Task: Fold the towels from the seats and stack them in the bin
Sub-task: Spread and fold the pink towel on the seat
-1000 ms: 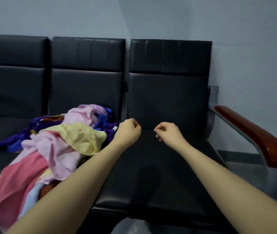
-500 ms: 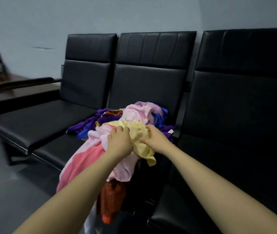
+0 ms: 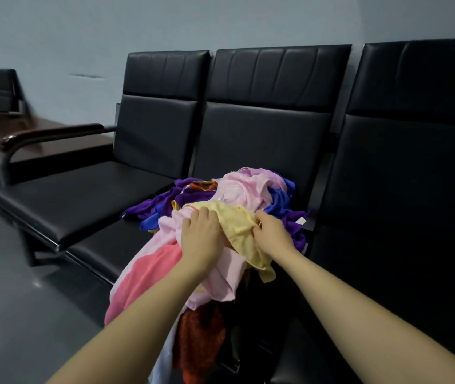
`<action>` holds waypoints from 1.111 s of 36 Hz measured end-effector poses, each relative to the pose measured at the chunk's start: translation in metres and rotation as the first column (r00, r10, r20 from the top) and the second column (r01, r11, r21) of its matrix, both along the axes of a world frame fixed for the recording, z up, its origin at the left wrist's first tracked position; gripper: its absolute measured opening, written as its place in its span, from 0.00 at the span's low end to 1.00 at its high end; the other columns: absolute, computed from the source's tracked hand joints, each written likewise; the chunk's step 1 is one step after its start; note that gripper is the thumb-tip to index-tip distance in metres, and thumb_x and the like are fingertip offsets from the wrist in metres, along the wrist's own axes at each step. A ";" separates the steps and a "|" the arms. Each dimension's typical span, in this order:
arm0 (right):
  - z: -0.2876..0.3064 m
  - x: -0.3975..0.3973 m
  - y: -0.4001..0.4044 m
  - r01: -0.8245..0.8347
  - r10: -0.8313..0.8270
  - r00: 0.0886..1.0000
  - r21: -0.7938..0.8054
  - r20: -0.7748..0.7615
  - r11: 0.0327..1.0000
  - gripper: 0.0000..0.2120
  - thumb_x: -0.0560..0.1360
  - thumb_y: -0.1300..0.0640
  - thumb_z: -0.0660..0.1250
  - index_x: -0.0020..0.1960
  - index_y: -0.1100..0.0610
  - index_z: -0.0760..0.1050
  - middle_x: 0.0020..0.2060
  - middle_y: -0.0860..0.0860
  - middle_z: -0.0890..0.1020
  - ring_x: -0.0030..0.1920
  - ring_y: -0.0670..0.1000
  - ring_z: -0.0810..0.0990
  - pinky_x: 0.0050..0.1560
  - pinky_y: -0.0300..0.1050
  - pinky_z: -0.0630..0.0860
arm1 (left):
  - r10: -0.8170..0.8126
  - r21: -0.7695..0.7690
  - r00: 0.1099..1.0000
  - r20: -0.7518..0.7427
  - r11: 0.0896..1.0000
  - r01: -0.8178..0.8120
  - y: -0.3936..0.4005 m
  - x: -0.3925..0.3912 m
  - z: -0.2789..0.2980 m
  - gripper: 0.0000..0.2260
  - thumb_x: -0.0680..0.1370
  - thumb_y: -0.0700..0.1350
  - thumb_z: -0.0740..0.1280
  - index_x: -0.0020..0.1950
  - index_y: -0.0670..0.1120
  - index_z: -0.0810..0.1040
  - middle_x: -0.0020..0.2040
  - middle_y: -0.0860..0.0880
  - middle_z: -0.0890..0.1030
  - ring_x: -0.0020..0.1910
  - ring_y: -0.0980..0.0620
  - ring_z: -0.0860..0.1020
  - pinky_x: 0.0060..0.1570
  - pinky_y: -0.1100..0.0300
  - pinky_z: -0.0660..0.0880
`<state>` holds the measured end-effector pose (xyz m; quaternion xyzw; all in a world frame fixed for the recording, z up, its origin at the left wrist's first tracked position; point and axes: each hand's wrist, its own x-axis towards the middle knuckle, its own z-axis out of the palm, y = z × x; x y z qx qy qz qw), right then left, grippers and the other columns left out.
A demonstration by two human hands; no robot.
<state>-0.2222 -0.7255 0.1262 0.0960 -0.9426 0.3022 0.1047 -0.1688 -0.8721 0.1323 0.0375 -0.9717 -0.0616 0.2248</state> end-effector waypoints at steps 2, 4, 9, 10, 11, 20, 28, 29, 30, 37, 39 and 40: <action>0.005 -0.003 0.002 0.023 -0.039 0.997 -0.250 -0.061 0.968 0.06 0.76 0.61 0.59 0.41 0.56 0.69 0.40 0.57 0.79 0.45 0.61 0.78 0.44 0.53 0.75 | -0.022 0.106 0.998 -0.065 0.994 0.029 0.002 -0.002 0.004 0.16 0.76 0.42 0.59 0.63 0.45 0.67 0.62 0.48 0.69 0.62 0.45 0.66 0.59 0.55 0.59; 0.015 -0.004 0.004 0.026 -0.075 0.990 -0.364 -0.122 0.931 0.05 0.76 0.62 0.60 0.42 0.58 0.72 0.39 0.55 0.80 0.43 0.59 0.77 0.44 0.52 0.74 | -0.040 0.184 0.995 -0.094 0.981 0.057 0.004 -0.003 0.008 0.22 0.73 0.42 0.61 0.68 0.47 0.64 0.64 0.49 0.67 0.63 0.46 0.65 0.62 0.54 0.57; 0.037 -0.006 -0.003 -0.016 -0.100 0.971 -0.476 -0.218 0.879 0.06 0.77 0.60 0.60 0.43 0.60 0.73 0.38 0.54 0.80 0.41 0.57 0.77 0.44 0.54 0.74 | -0.037 0.228 0.996 -0.083 0.972 0.056 0.007 -0.011 0.017 0.22 0.73 0.44 0.62 0.67 0.48 0.65 0.63 0.50 0.68 0.60 0.45 0.65 0.59 0.51 0.59; 0.042 -0.005 -0.006 -0.021 -0.107 0.967 -0.490 -0.230 0.871 0.06 0.77 0.60 0.60 0.43 0.59 0.74 0.38 0.54 0.80 0.41 0.56 0.77 0.44 0.54 0.74 | -0.030 0.224 0.997 -0.067 0.974 0.044 0.007 -0.013 0.020 0.21 0.74 0.44 0.61 0.68 0.48 0.65 0.63 0.49 0.68 0.60 0.44 0.65 0.58 0.50 0.59; 0.045 -0.004 -0.009 -0.032 -0.107 0.964 -0.504 -0.244 0.863 0.06 0.77 0.60 0.60 0.43 0.59 0.73 0.38 0.53 0.80 0.41 0.56 0.78 0.44 0.53 0.74 | -0.019 0.221 0.998 -0.051 0.975 0.030 0.006 -0.014 0.022 0.22 0.75 0.44 0.61 0.68 0.48 0.65 0.64 0.49 0.68 0.60 0.44 0.65 0.59 0.50 0.59; 0.063 -0.003 -0.017 -0.110 -0.057 0.970 -0.638 -0.236 0.763 0.09 0.78 0.63 0.59 0.47 0.57 0.78 0.44 0.50 0.82 0.46 0.50 0.79 0.47 0.44 0.74 | -0.054 0.408 0.993 -0.108 0.908 0.094 -0.010 -0.020 0.050 0.17 0.76 0.38 0.58 0.63 0.47 0.74 0.61 0.46 0.72 0.53 0.42 0.76 0.46 0.51 0.73; 0.019 -0.004 -0.014 -0.284 0.217 0.944 -0.277 -0.248 0.918 0.13 0.71 0.65 0.65 0.48 0.48 0.75 0.45 0.41 0.71 0.46 0.49 0.73 0.50 0.44 0.72 | 0.018 0.157 0.993 0.112 0.987 -0.036 -0.014 -0.007 0.019 0.21 0.74 0.44 0.65 0.65 0.42 0.66 0.62 0.42 0.66 0.58 0.42 0.69 0.56 0.53 0.66; 0.014 -0.003 -0.013 -0.318 0.273 0.938 -0.213 -0.215 0.924 0.12 0.69 0.65 0.67 0.45 0.48 0.75 0.44 0.42 0.72 0.45 0.47 0.73 0.49 0.40 0.70 | 0.058 0.080 0.985 0.164 0.994 -0.072 -0.015 -0.006 0.016 0.20 0.75 0.47 0.63 0.64 0.41 0.68 0.63 0.41 0.66 0.60 0.41 0.67 0.61 0.50 0.64; 0.011 0.000 -0.012 -0.370 0.352 0.927 -0.164 -0.132 0.914 0.12 0.68 0.65 0.68 0.44 0.49 0.76 0.44 0.44 0.74 0.45 0.44 0.73 0.48 0.36 0.68 | 0.076 0.025 0.971 0.225 0.996 -0.084 -0.015 -0.005 0.014 0.21 0.75 0.50 0.62 0.64 0.41 0.69 0.64 0.40 0.66 0.63 0.40 0.65 0.64 0.48 0.61; -0.017 0.011 -0.015 -0.419 0.392 0.903 0.169 0.175 0.892 0.30 0.63 0.42 0.64 0.66 0.42 0.70 0.56 0.48 0.68 0.62 0.57 0.67 0.69 0.57 0.60 | 0.078 -0.115 0.960 0.270 0.992 -0.048 -0.012 0.004 0.007 0.14 0.79 0.49 0.59 0.60 0.44 0.75 0.61 0.44 0.70 0.62 0.41 0.66 0.62 0.47 0.61; -0.011 0.018 -0.016 -0.381 0.358 0.921 0.160 0.154 0.910 0.35 0.62 0.41 0.62 0.70 0.41 0.65 0.60 0.50 0.66 0.65 0.58 0.64 0.70 0.56 0.57 | 0.034 0.031 0.982 0.185 0.999 -0.040 -0.011 0.007 0.012 0.12 0.80 0.45 0.57 0.60 0.45 0.74 0.59 0.45 0.71 0.59 0.42 0.69 0.59 0.47 0.64; -0.006 0.021 -0.016 -0.361 0.341 0.928 0.140 0.148 0.922 0.37 0.62 0.41 0.63 0.71 0.40 0.62 0.62 0.51 0.65 0.67 0.58 0.61 0.71 0.56 0.56 | -0.004 0.132 0.992 0.123 0.991 -0.012 -0.010 0.008 0.017 0.11 0.80 0.43 0.57 0.60 0.46 0.73 0.57 0.46 0.72 0.57 0.44 0.70 0.57 0.48 0.66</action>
